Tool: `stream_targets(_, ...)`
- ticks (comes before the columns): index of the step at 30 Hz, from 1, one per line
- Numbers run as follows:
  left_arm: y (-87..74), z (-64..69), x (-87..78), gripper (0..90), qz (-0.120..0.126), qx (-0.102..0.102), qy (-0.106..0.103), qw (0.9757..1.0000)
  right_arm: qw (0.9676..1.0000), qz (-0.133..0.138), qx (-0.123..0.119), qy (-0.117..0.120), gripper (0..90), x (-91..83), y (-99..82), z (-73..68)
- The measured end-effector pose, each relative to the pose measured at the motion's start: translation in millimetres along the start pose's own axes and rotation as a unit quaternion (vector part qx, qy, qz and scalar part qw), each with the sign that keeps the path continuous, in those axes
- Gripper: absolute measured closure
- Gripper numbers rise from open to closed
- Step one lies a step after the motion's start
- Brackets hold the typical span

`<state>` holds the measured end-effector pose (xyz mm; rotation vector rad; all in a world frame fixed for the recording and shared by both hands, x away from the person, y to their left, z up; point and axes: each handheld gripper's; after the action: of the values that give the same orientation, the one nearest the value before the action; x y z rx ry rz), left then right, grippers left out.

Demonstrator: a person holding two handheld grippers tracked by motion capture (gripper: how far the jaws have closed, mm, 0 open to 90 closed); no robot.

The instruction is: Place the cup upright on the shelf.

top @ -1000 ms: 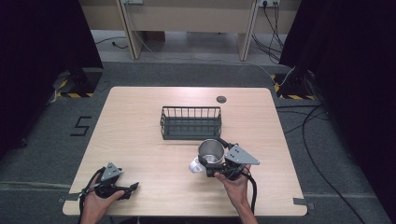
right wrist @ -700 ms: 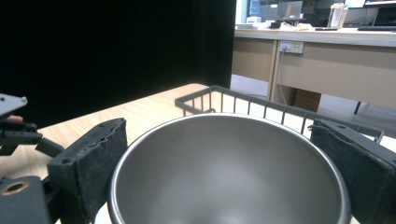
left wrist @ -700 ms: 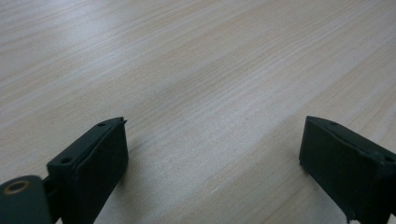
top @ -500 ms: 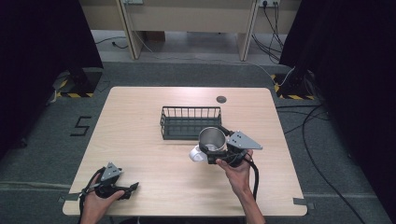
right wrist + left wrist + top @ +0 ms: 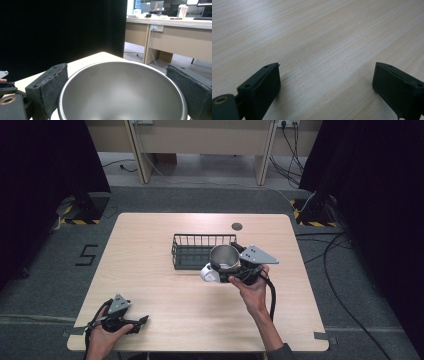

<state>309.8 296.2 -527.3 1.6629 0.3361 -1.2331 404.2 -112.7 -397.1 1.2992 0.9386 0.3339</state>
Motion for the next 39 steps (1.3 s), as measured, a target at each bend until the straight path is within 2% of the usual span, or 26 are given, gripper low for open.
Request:
stream_targets(8,0.0,0.0,0.0,7.3,-0.001,0.001,0.000,1.0000,1.0000,-0.001,-0.001,0.003,6.5,4.3,20.0,2.7)
stream_targets(16,0.0,0.1,0.0,7.2,0.000,0.000,0.000,1.0000,0.9999,-0.011,-0.003,-0.002,6.6,21.4,34.9,9.3)
stream_targets(30,0.1,0.0,-0.2,7.2,-0.001,0.000,0.000,1.0000,0.9997,-0.017,0.002,-0.016,6.6,41.1,44.6,21.3)
stream_targets(39,0.0,0.1,-0.1,7.2,0.000,0.000,-0.001,1.0000,0.9990,-0.019,0.015,-0.038,6.5,55.5,48.7,31.1)
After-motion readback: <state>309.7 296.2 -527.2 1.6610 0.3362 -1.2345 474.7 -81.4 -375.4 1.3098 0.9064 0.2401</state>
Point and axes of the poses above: each handheld gripper's, and its own axes: x roughly forward along the jaws, y roughly out of its top, z roughly to its right, and after that the axes turned 15 degrees about -z, right-handed
